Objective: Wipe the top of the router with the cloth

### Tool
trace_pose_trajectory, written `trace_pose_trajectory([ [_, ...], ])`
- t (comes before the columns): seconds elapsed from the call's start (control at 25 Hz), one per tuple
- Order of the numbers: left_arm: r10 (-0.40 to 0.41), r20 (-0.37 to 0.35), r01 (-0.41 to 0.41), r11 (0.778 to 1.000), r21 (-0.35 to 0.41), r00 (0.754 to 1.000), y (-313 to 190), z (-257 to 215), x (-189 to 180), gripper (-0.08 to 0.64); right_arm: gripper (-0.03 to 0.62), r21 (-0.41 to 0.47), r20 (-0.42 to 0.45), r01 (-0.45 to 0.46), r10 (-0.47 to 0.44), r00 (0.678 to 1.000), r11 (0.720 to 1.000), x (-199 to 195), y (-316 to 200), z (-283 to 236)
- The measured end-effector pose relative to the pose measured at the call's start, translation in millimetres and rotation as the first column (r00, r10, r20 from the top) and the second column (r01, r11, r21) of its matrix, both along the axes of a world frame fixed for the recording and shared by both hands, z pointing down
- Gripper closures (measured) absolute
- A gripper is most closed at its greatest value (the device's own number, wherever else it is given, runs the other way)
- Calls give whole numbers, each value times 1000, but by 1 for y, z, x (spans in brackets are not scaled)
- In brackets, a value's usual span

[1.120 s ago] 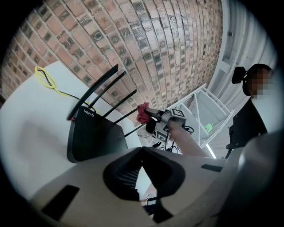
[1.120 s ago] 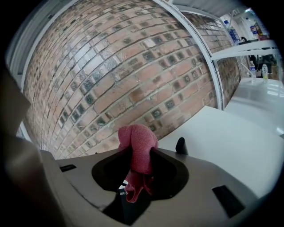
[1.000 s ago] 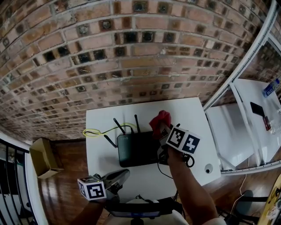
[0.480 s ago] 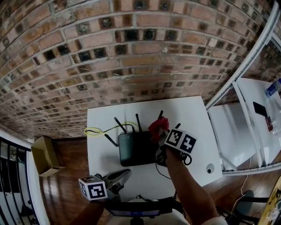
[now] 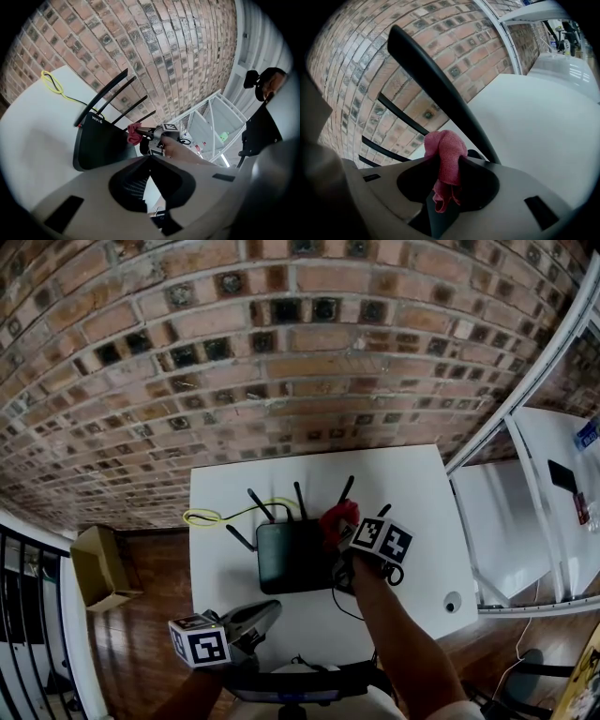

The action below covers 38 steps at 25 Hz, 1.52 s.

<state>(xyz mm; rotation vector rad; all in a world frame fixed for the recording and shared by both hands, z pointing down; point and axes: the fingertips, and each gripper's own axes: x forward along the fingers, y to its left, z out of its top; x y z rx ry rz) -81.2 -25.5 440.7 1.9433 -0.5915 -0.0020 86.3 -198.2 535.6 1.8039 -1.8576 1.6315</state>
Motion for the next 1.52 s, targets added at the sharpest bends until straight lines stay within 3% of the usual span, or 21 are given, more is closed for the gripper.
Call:
trace_pose_trajectory([
  [0.4, -42, 10, 42, 999, 7, 999, -1, -1, 0, 537, 453, -38, -33, 63, -65, 997, 997, -6, 1, 25],
  [0.64, -46, 13, 46, 999, 1, 999, -3, -1, 7, 537, 451, 55, -72, 172, -168, 983, 984, -11, 10, -5],
  [0.96, 1, -6, -1, 1000, 21, 1000, -10, -5, 49, 537, 451, 255, -247, 366, -306, 920, 895, -3, 34, -73],
  [1.24, 38, -8, -37, 998, 51, 999, -16, -13, 95, 537, 451, 349, -407, 470, -321, 855, 810, 31, 49, -117],
  [1.52, 56, -10, -55, 996, 64, 998, -20, -16, 131, 537, 451, 421, -563, 540, -257, 785, 728, 64, 47, -156],
])
